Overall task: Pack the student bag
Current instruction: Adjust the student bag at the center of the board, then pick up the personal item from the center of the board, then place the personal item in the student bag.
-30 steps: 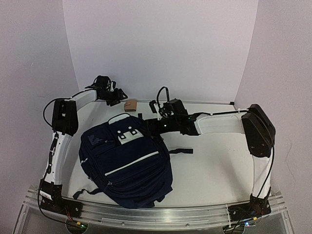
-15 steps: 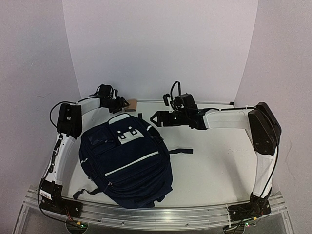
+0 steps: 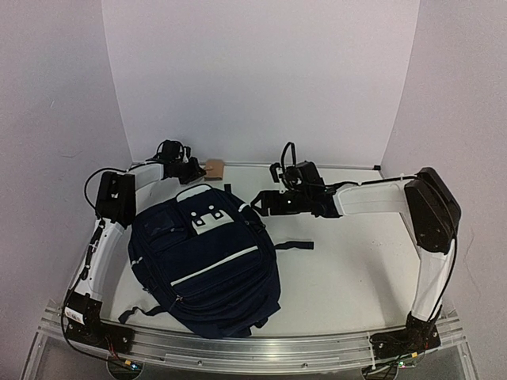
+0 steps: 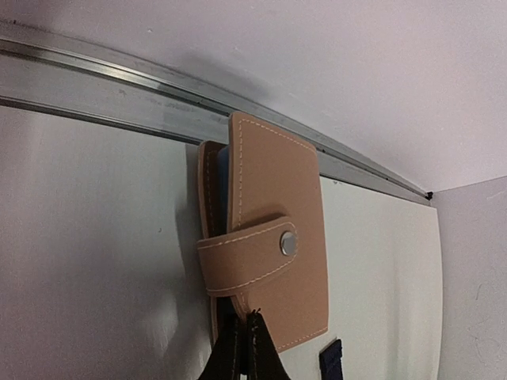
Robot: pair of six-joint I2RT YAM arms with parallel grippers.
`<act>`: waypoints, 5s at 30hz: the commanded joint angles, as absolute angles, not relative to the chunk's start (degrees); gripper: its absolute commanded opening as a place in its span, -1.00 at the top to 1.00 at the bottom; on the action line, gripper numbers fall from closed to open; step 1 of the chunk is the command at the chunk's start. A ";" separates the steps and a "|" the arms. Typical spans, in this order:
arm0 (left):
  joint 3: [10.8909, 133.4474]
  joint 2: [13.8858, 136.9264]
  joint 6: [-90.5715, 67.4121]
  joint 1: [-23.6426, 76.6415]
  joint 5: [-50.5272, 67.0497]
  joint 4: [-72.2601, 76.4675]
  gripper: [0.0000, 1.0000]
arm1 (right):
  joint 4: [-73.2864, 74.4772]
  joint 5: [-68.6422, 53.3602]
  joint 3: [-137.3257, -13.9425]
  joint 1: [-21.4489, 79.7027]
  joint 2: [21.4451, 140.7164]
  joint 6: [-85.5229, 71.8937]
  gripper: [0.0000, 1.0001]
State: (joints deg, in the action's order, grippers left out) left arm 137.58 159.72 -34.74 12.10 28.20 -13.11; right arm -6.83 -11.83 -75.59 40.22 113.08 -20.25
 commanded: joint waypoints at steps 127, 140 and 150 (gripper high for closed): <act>86.27 97.03 -15.67 54.31 -9.74 -32.38 1.00 | -7.34 -30.44 -42.36 29.03 66.60 -43.33 1.00; 84.06 92.51 -15.98 51.46 3.36 -27.09 0.99 | -13.97 -37.22 -49.42 35.97 73.92 -58.77 1.00; 81.96 90.03 -17.28 51.46 6.92 -22.68 1.00 | -22.69 -32.60 -53.65 43.20 87.43 -67.67 1.00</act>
